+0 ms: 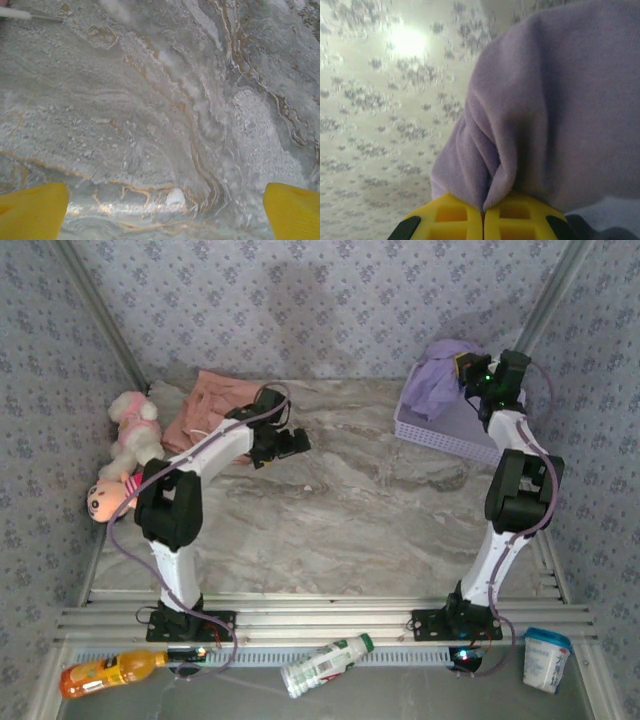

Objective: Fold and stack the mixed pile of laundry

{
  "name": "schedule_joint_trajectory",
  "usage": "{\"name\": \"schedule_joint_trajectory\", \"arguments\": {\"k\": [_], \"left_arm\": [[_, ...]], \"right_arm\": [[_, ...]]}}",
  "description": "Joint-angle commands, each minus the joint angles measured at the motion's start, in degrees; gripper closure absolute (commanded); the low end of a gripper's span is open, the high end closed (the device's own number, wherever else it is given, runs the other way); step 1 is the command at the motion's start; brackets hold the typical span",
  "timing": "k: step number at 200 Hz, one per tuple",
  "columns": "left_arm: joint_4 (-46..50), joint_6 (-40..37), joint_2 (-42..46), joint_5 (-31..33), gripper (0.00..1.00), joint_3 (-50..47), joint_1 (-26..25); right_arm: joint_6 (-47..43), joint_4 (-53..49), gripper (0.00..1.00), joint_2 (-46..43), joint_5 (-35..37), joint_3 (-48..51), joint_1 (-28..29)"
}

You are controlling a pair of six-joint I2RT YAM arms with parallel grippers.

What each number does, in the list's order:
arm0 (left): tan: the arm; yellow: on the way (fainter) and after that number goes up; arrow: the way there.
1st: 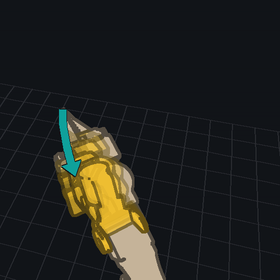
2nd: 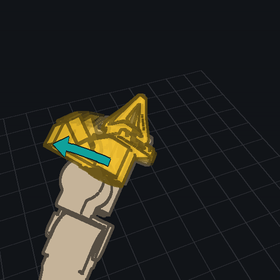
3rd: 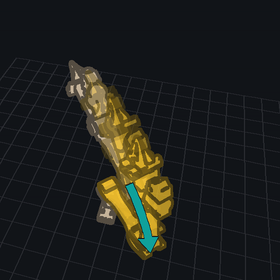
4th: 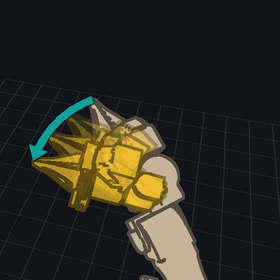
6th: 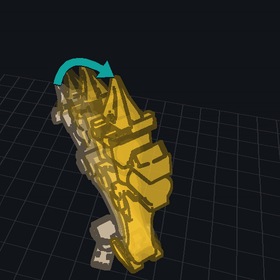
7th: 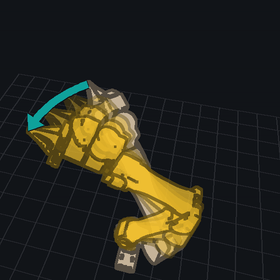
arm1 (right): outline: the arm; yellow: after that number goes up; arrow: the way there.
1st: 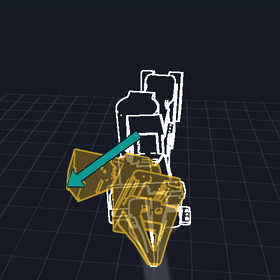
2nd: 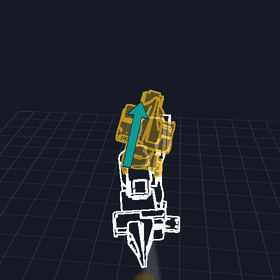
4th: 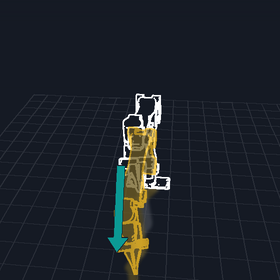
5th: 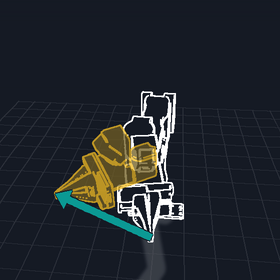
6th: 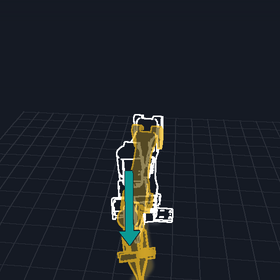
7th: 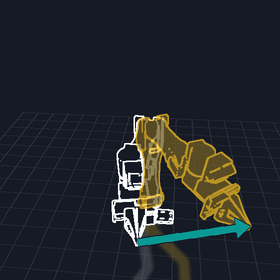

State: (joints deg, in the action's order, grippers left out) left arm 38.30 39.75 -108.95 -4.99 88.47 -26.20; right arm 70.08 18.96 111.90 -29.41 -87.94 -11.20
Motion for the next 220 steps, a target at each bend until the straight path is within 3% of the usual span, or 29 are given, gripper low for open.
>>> {"name": "schedule_joint_trajectory", "arguments": {"k": [1, 26, 54, 105, 109, 126, 135, 152, 160, 182, 220], "left_arm": [[-2.26, -2.64, 6.02, -1.31, 0.00, -4.32, 1.19], [-4.26, -3.10, 11.18, -2.42, 0.00, -10.38, 3.53], [-6.64, -3.80, 16.79, -3.53, 0.00, -16.56, 7.18], [-5.70, -3.45, 24.77, -3.47, 0.00, -22.20, 12.35], [-5.66, -3.51, 25.39, -3.25, 0.00, -22.66, 12.44], [-5.61, -3.11, 27.94, -2.68, 0.00, -24.87, 12.40], [-5.82, -2.53, 29.13, -2.89, 0.00, -26.42, 12.25], [-6.66, -1.74, 31.24, -3.46, 0.00, -29.51, 11.01], [-7.17, -1.61, 31.87, -3.89, 0.00, -30.82, 10.01], [-8.40, -1.30, 32.42, -4.02, 0.00, -33.64, 5.95], [-13.19, 0.92, 28.14, -4.95, 0.02, -35.33, -0.01]], "right_arm": [[3.70, 11.09, 1.00, -11.36, -3.88, 2.36, 3.39], [0.78, 7.07, 1.00, -19.69, -5.10, 6.04, 7.60], [-7.19, -5.17, 1.00, -28.71, -5.18, 7.53, 13.17], [-15.97, -23.96, 1.00, -37.16, 1.71, 16.33, 23.06], [-16.06, -24.56, 0.94, -37.29, 2.16, 17.91, 23.50], [-15.89, -27.32, 0.41, -36.67, 4.77, 25.80, 24.42], [-17.03, -29.91, 0.28, -35.72, 5.62, 28.64, 24.23], [-21.75, -38.01, 0.25, -34.61, 11.44, 31.66, 24.52], [-22.89, -41.77, 0.24, -34.69, 17.78, 32.24, 25.48], [-27.90, -51.54, 0.24, -34.80, 30.60, 32.14, 31.76], [-26.78, -53.69, 0.26, -32.25, 34.30, 32.09, 44.08]]}}
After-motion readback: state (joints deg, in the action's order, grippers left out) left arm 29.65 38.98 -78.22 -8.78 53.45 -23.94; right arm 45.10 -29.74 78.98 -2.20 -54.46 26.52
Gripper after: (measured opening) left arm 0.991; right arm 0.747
